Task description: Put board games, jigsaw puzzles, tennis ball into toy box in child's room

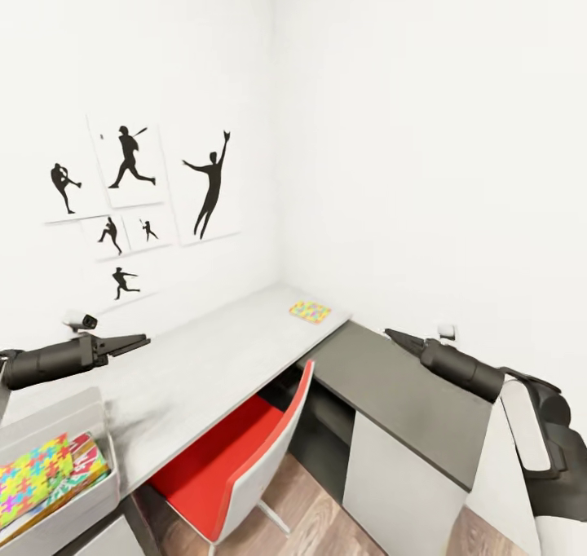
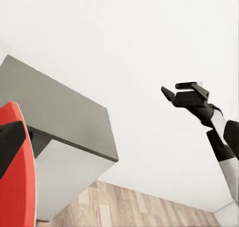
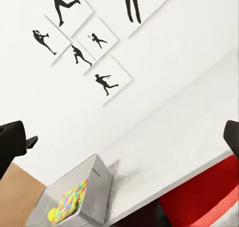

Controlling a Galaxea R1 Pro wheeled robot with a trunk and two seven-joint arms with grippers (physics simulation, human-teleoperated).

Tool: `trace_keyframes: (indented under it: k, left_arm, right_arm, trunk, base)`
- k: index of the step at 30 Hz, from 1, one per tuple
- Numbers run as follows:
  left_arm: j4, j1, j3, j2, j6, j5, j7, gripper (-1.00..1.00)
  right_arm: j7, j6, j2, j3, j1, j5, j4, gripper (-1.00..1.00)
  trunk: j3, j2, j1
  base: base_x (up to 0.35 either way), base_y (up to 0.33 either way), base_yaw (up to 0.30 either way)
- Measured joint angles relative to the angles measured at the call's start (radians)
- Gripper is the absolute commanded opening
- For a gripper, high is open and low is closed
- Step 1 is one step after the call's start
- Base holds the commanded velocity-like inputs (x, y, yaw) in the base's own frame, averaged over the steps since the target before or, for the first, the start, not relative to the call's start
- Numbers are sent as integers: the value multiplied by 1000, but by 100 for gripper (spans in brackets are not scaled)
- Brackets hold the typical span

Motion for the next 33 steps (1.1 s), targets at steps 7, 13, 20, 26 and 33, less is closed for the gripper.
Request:
trace_keyframes:
  k: [7,13,20,26,33]
  left_arm:
    - [-23,-86,-10,-60,12,-6,115,100]
    - [11,-151,-40,-140,20,-14,329,100]
    - [135,-278,-67,-222,24,-17,579,100]
    - [254,-342,-73,-236,24,-18,674,100]
    - [286,-356,-79,-237,24,-14,695,100]
  right_arm:
    - [-250,89,5,116,-198,-5,24,100]
    - [-385,107,18,248,-341,-9,118,100]
    - [-442,109,43,306,-405,-3,208,100]
    - [-509,109,62,317,-415,-5,243,100]
    - [-535,109,69,321,-415,-5,246,100]
  trunk:
    - [7,0,0]
    - [10,0,0]
    - [10,0,0]
    - [10,0,0]
    - [10,0,0]
  base:
    - [108,-159,-119]
    - [23,-34,-31]
    - [4,-6,-6]
    - [1,-1,-1]
    - [0,0,0]
